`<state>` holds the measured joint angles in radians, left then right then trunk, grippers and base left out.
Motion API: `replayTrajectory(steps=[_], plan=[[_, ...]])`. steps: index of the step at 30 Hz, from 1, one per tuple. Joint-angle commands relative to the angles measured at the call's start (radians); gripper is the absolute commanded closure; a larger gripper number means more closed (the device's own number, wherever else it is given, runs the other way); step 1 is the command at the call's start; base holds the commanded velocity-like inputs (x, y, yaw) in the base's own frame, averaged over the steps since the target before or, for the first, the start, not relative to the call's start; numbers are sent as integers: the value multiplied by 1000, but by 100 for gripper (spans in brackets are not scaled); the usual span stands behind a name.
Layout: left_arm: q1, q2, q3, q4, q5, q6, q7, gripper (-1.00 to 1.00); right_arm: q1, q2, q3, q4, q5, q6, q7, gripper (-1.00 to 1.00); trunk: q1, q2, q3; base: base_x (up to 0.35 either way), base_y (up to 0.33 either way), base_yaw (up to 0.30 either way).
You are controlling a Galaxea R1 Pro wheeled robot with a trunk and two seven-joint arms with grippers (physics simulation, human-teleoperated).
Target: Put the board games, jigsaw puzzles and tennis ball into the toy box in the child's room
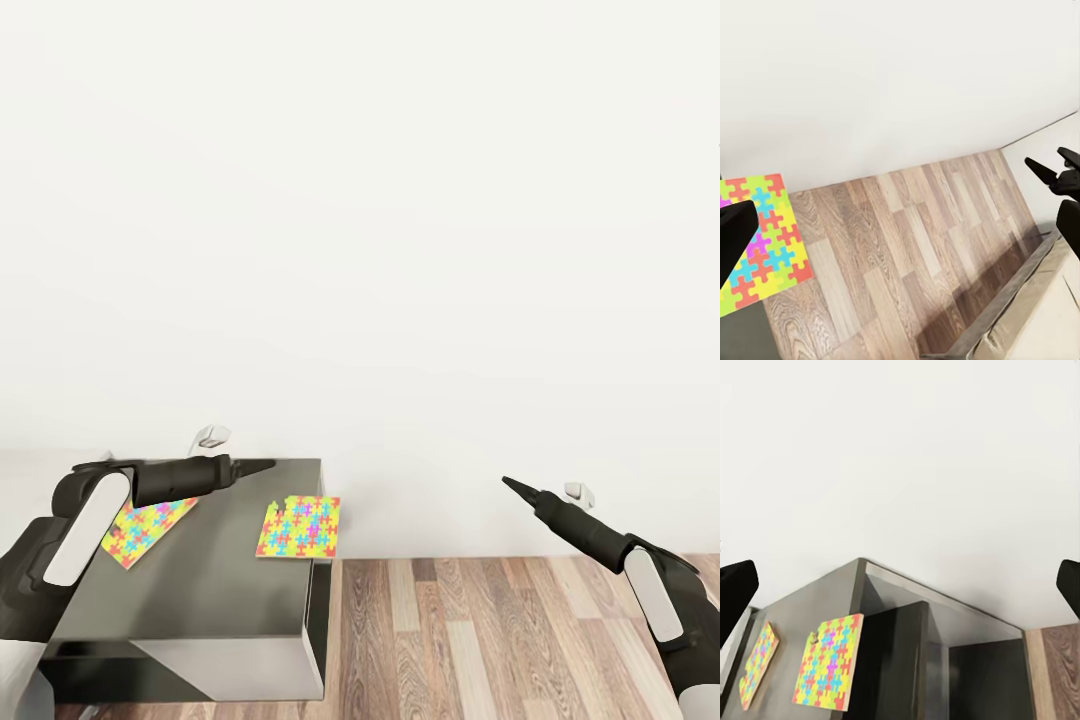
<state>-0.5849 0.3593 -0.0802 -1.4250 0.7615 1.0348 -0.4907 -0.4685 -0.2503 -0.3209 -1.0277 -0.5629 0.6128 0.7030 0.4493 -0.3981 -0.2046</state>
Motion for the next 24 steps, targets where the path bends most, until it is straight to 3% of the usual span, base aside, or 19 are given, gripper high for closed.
replayTrajectory(steps=[1,24], plan=[[-1,0,-1,0,-5,2,-6,-100,-1,0,-1,0,-5,7,1,-100,1,-2,0,0,0,0],[-1,1,0,0,-5,2,-6,-100,-1,0,-1,0,-5,7,1,-100,1,-2,38,0,0,0]])
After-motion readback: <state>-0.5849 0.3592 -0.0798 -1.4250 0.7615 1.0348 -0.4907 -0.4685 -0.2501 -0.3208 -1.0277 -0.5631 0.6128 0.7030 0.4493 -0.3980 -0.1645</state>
